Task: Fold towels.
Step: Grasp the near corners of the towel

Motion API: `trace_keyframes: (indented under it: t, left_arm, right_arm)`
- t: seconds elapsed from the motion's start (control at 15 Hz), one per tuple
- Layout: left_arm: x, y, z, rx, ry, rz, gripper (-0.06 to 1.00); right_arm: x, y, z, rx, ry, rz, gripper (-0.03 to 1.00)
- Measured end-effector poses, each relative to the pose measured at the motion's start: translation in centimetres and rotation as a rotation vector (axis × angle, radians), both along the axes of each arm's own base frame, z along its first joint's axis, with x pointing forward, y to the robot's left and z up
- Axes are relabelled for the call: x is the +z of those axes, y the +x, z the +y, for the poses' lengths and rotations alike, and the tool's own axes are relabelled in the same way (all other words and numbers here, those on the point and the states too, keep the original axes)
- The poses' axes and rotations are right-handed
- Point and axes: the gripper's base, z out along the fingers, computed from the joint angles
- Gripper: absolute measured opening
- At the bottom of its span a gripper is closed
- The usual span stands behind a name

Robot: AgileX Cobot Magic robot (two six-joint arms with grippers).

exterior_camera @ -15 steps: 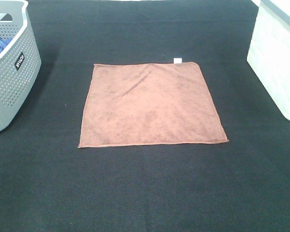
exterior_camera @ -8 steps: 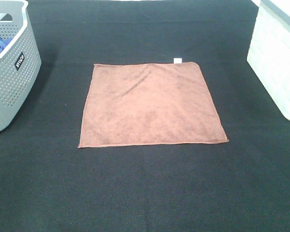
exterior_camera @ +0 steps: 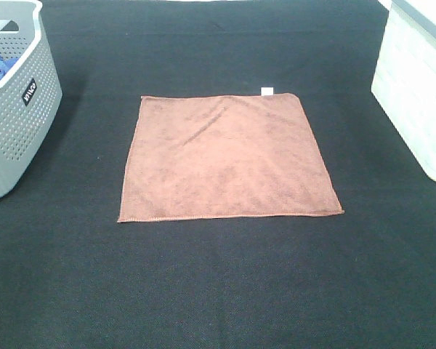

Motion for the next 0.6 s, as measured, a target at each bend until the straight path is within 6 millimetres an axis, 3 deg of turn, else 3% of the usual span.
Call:
trace_keyframes:
  t: [0.27,0.47,0.53,0.6]
  left_arm:
    - [2.1,1.0,-0.2,-0.004,-0.057,-0.175,0.64]
    - [1.5,4.7,-0.8,-0.011,-0.202,-0.150,0.64]
    - [1.5,4.7,-0.8,-0.011,-0.202,-0.150,0.64]
    - [1.2,5.9,-0.8,-0.003,-0.238,-0.123,0.64]
  right_arm:
    - [0.3,0.6,0.1,-0.027,0.080,0.011,0.85]
    - [1.3,3.9,0.0,-0.050,0.147,0.043,0.85]
    - [1.3,3.9,0.0,-0.050,0.147,0.043,0.85]
    - [1.4,5.2,0.1,-0.051,0.179,0.069,0.85]
